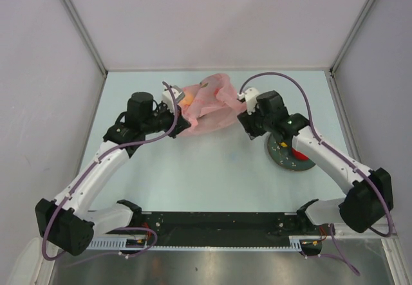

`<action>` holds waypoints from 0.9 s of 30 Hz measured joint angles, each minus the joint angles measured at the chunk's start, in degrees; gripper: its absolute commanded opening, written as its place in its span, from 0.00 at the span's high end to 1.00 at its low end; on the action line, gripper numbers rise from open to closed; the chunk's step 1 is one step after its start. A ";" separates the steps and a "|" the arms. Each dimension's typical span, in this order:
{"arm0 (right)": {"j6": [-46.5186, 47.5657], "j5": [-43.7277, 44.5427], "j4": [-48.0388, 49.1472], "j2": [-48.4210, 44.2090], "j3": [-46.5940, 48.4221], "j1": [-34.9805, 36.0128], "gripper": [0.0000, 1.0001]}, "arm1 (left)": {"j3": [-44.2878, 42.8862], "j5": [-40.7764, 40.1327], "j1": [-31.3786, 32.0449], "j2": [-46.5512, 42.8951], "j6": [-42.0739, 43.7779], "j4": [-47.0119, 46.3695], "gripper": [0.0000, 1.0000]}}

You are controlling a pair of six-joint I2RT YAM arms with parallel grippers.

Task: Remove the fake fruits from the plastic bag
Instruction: Place the fake fruit on the plate, then adjust the plastic bag at the center of the board.

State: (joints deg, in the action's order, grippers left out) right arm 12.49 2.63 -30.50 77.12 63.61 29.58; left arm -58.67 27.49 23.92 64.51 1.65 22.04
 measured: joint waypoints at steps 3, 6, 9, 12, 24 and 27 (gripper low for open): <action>0.11 -2.75 3.78 -1.68 2.67 6.34 0.66 | -0.13 -0.52 -0.20 -2.40 2.32 2.23 1.00; -0.83 -4.37 7.39 0.02 4.94 9.46 0.78 | -1.40 -0.59 -0.22 -3.96 4.57 5.31 1.00; -3.26 -6.08 10.69 8.26 10.84 10.03 0.83 | -3.39 -0.68 -0.22 -4.79 6.51 8.17 1.00; -5.57 -7.10 12.83 16.68 15.52 9.27 0.83 | -4.63 -1.46 -0.22 -5.77 7.91 10.49 1.00; -9.16 -7.30 17.84 31.89 17.57 14.32 0.83 | -4.33 -2.25 -6.05 -9.44 8.79 13.25 1.00; -9.99 -7.21 18.08 29.35 11.67 17.75 0.84 | -4.33 -1.88 -8.37 -10.32 8.74 13.49 1.00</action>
State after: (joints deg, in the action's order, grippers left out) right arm 2.50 -4.58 -12.43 106.48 75.29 47.33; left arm -63.00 25.61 15.55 54.19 10.39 35.53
